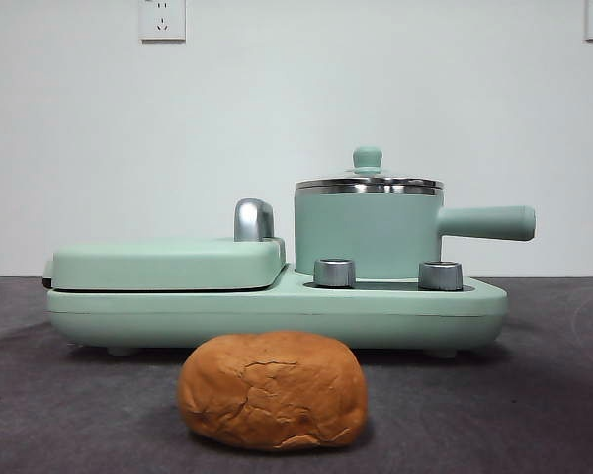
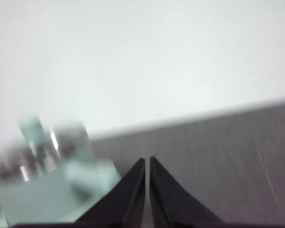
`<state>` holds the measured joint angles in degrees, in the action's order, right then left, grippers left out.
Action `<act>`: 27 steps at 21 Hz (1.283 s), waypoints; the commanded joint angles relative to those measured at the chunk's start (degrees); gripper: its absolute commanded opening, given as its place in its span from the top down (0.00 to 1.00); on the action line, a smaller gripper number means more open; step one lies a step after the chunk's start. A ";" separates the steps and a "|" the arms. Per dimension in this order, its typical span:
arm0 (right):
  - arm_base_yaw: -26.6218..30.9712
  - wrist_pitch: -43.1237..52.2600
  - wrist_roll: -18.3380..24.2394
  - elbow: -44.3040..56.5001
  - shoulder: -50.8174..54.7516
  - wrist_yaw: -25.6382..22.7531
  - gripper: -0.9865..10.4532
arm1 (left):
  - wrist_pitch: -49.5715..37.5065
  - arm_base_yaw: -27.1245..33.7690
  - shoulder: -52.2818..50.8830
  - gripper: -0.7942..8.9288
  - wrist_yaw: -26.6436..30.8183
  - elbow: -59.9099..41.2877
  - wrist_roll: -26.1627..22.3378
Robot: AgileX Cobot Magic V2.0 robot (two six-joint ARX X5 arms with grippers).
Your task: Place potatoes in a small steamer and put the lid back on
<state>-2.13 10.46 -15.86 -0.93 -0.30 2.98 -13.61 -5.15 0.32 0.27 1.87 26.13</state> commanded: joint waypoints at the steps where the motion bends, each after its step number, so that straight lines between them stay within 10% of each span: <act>1: 0.11 5.18 -2.73 -1.22 0.07 0.00 0.90 | -2.40 0.00 0.00 0.91 0.17 0.70 0.42; 12: 0.07 -16.35 -2.51 -19.85 -8.79 2.67 0.90 | 22.43 -0.02 9.84 0.91 -0.66 19.74 -2.10; 27: -0.57 -26.16 18.80 -32.87 -29.92 23.74 0.90 | 31.47 -1.01 34.95 0.91 -25.31 39.15 -27.82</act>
<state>-2.42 -16.14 -1.23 -32.45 -29.76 26.24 18.17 -5.98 34.28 -24.34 39.59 3.57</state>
